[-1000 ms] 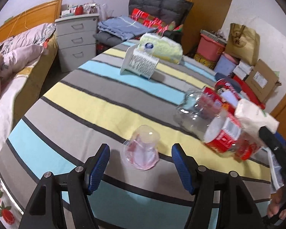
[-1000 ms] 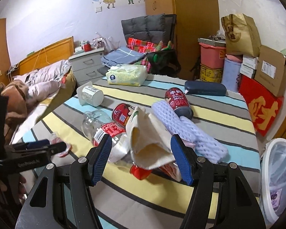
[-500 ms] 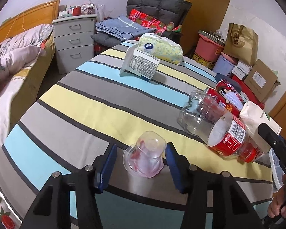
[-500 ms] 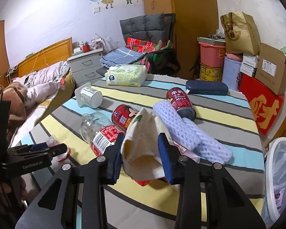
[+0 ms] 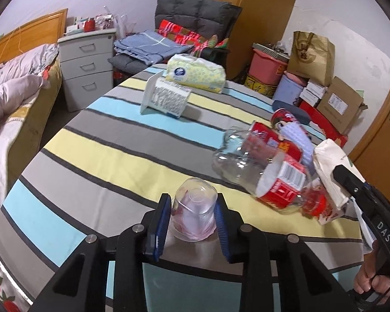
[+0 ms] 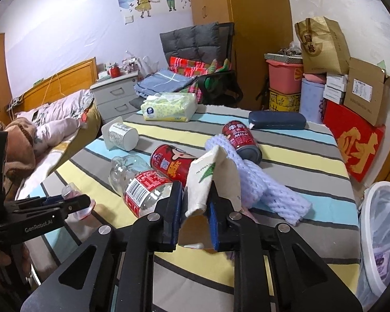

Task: Collect trash
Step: 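Grasp the small clear plastic cup with the left gripper while the right gripper grasps the paper bag, then carry the plastic cup and paper bag with both grippers over the bin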

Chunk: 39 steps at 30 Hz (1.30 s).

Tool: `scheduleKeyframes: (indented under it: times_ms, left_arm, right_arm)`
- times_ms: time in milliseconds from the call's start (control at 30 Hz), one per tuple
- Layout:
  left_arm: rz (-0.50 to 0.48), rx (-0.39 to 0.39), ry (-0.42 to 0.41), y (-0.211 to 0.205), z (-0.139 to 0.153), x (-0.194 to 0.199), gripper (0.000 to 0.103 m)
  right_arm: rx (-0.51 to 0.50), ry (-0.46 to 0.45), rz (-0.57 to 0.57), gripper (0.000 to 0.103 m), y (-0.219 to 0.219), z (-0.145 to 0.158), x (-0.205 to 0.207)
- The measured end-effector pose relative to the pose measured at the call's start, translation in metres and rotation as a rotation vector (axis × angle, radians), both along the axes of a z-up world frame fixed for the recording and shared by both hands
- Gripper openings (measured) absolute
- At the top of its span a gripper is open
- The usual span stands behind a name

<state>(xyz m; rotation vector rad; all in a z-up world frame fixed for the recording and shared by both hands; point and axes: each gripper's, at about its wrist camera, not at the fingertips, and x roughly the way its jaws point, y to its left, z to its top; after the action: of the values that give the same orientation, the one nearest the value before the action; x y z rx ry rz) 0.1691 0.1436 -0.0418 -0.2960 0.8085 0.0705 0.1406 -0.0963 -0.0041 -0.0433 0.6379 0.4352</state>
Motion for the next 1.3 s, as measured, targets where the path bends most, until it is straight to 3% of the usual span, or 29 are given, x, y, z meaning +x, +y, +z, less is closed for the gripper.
scheduleKeyframes:
  times_ms: [67, 100, 700, 1300]
  left_arm:
    - [-0.011, 0.000, -0.014, -0.004, 0.005, -0.003, 0.034]
    - [-0.014, 0.001, -0.019, -0.005, 0.007, -0.004, 0.034]
    - [-0.124, 0.028, -0.091, -0.054, 0.040, -0.013, 0.034]
    - [-0.311, 0.062, -0.166, -0.143, 0.075, -0.015, 0.034]
  right_arm:
    - [0.013, -0.001, -0.004, 0.018, -0.004, 0.001, 0.000]
    - [0.017, -0.003, -0.005, 0.007, -0.005, 0.002, -0.001]
    - [0.076, -0.045, -0.050, 0.007, -0.031, 0.011, -0.016]
    - [0.111, -0.100, -0.192, 0.007, -0.097, 0.029, -0.031]
